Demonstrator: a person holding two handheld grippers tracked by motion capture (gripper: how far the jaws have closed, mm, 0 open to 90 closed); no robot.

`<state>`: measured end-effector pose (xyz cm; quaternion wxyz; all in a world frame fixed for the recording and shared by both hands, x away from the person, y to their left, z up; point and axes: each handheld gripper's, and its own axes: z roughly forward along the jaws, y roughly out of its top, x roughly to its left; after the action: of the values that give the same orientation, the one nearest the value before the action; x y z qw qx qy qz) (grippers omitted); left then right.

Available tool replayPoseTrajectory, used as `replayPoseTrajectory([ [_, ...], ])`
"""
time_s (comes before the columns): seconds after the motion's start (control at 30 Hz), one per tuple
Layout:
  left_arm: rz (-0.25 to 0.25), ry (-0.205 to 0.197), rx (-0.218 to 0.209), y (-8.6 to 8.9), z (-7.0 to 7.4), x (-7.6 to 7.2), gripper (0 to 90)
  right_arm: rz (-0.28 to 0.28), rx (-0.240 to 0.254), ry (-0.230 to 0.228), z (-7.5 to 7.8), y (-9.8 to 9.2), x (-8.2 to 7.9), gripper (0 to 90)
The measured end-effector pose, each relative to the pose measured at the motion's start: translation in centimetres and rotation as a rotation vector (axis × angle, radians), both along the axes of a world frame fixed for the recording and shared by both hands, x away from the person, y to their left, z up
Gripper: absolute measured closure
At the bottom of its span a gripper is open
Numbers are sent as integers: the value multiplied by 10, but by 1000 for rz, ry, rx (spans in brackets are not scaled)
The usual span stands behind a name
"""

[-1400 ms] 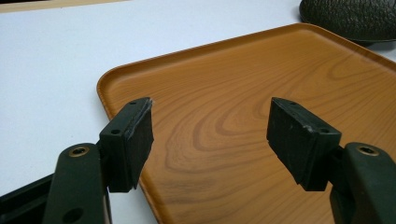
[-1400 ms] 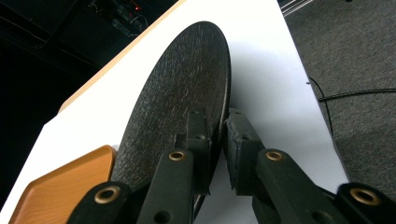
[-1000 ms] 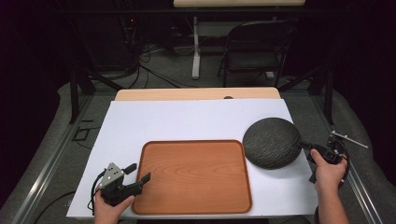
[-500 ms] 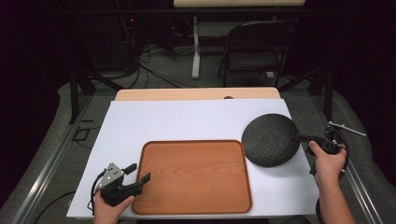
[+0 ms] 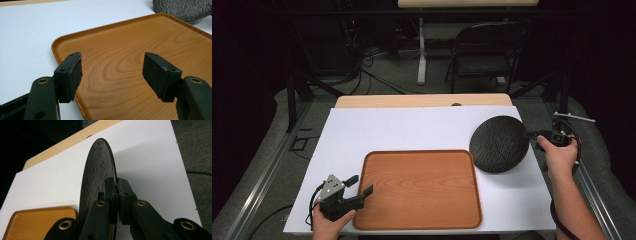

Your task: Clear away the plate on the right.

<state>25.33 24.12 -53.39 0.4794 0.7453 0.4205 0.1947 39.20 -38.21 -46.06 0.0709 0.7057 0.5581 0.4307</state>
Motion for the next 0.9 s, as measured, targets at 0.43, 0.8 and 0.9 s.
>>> replayPoseTrajectory([
  [0.43,2,3,-3,0,0,0,324,73,-119,25,36,25,31,866],
  [0.8,0,2,-5,0,0,0,325,111,-102,-16,75,43,40,865],
  [0.9,0,2,-5,0,0,0,325,131,-94,-20,79,47,40,865],
])
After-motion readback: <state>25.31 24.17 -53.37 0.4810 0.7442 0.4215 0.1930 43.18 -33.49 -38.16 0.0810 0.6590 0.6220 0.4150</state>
